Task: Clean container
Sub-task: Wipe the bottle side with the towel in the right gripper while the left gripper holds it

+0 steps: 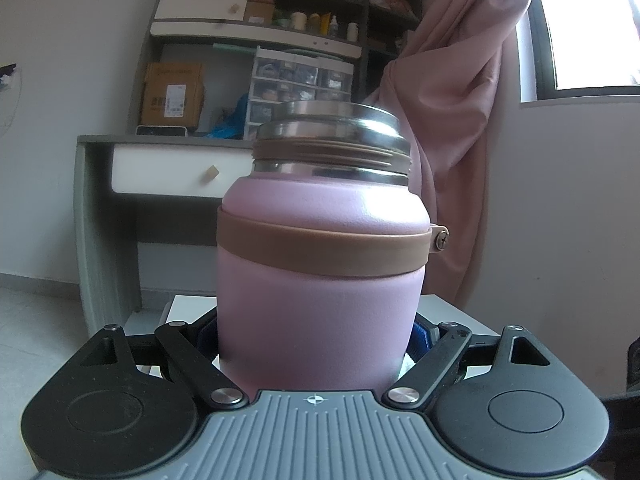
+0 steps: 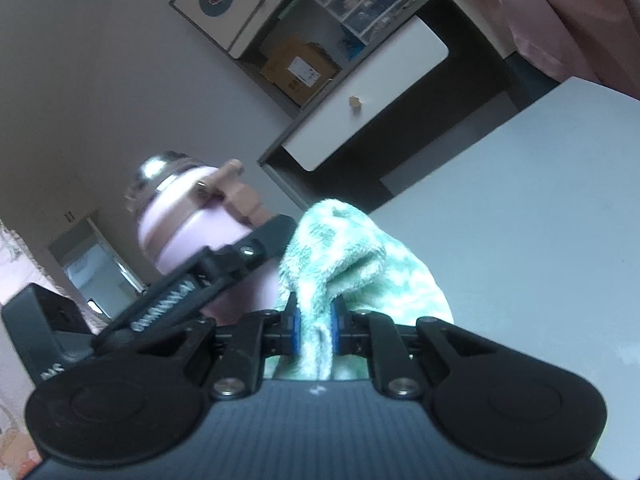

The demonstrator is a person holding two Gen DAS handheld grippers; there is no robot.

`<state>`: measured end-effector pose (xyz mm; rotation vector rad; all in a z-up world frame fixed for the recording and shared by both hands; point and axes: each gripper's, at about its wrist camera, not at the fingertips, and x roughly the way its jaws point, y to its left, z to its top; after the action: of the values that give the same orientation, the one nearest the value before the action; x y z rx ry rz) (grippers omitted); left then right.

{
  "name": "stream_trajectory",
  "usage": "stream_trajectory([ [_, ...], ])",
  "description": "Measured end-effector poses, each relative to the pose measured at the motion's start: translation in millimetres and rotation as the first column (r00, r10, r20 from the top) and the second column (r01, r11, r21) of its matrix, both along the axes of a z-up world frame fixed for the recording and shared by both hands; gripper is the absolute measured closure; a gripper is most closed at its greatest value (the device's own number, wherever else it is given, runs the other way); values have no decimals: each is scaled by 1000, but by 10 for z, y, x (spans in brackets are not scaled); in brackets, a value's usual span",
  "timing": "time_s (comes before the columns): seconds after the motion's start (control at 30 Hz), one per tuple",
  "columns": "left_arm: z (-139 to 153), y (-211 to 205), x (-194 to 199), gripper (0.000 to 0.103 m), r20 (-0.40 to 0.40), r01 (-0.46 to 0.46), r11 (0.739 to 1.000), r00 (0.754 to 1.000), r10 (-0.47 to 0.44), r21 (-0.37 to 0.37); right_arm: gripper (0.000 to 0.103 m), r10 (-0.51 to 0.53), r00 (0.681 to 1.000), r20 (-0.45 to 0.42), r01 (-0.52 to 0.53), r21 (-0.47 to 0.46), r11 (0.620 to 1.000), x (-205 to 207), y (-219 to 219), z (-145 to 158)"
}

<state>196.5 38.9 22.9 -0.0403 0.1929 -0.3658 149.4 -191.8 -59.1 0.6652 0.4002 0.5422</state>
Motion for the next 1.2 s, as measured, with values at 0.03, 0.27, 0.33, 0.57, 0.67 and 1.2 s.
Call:
stream_trajectory([
  [0.03,-2,-6,2,18,0,1,1000,1000,-1,0,89,-7,1000,-13,7,-16,1000,18,12,-23],
  [0.27,-12,-21,19,18,1,2,1000,1000,-2,-3,89,-20,997,-70,15,-73,997,105,69,-106],
  [0.33,-12,-28,31,18,0,2,1000,1000,-2,-4,89,-20,997,-73,14,-85,996,105,78,-96],
  [0.57,-18,-84,-7,18,-3,-2,1000,1000,2,-12,89,-18,998,-67,16,-31,999,40,0,-34],
  [0.67,-24,-81,-13,18,-3,-3,1000,1000,3,-12,89,0,1000,-28,1,36,999,10,-62,9],
  [1.2,-31,-50,-23,18,-9,-4,1000,1000,4,-15,89,-12,998,-60,12,-4,1000,215,1,-60],
])
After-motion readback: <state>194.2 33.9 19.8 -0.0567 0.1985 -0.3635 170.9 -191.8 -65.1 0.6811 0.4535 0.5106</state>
